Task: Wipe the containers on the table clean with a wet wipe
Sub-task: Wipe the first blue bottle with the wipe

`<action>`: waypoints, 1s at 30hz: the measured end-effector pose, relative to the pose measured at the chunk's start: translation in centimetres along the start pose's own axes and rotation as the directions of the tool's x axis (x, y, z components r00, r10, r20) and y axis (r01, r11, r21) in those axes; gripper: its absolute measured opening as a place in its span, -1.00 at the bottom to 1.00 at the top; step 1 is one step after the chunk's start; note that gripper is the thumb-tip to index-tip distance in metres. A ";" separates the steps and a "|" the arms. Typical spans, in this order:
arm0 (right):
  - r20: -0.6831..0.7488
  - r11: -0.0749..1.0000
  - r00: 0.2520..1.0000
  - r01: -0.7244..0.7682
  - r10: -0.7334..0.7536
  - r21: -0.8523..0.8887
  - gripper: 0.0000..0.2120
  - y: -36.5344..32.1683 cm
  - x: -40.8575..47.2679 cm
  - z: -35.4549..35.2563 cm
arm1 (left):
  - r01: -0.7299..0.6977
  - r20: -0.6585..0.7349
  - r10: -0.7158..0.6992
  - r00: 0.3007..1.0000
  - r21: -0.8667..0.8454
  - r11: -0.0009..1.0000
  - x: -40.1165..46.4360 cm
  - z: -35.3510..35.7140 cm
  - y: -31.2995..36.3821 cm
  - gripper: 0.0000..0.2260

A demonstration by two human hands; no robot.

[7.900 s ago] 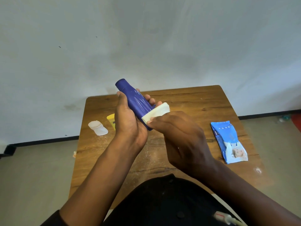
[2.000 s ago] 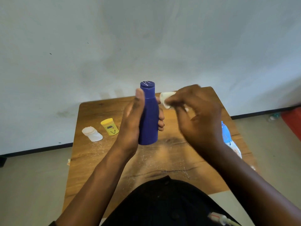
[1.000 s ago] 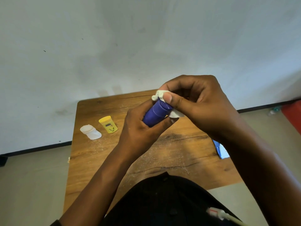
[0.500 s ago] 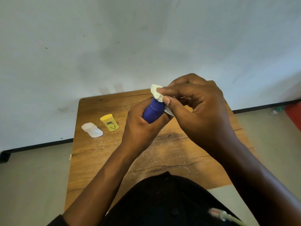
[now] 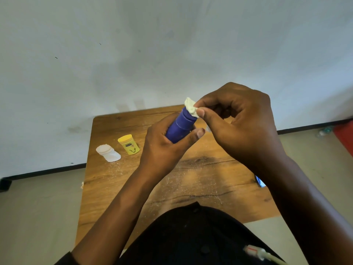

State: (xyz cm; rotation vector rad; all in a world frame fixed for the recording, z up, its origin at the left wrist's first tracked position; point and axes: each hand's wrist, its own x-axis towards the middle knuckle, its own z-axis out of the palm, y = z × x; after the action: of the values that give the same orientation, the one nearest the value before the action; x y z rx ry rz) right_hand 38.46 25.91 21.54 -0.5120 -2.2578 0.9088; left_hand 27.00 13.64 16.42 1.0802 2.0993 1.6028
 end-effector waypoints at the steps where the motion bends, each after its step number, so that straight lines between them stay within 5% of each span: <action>1: 0.005 1.000 1.000 0.002 -0.002 -0.007 -0.89 0.1 -0.1 -0.1 | 0.002 -0.012 -0.002 1.000 0.004 1.000 0.0 -0.1 -0.1 -0.74; 30: 0.048 1.000 0.999 0.009 -0.010 0.017 -0.88 -0.1 0.1 -0.1 | 0.019 -0.034 -0.017 0.999 0.043 0.999 -0.2 -0.2 -0.2 -0.75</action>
State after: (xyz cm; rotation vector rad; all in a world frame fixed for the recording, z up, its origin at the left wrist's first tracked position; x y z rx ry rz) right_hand 38.40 25.94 21.69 -0.4766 -2.2917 0.9438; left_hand 26.97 13.31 16.24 1.0520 2.1691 1.5846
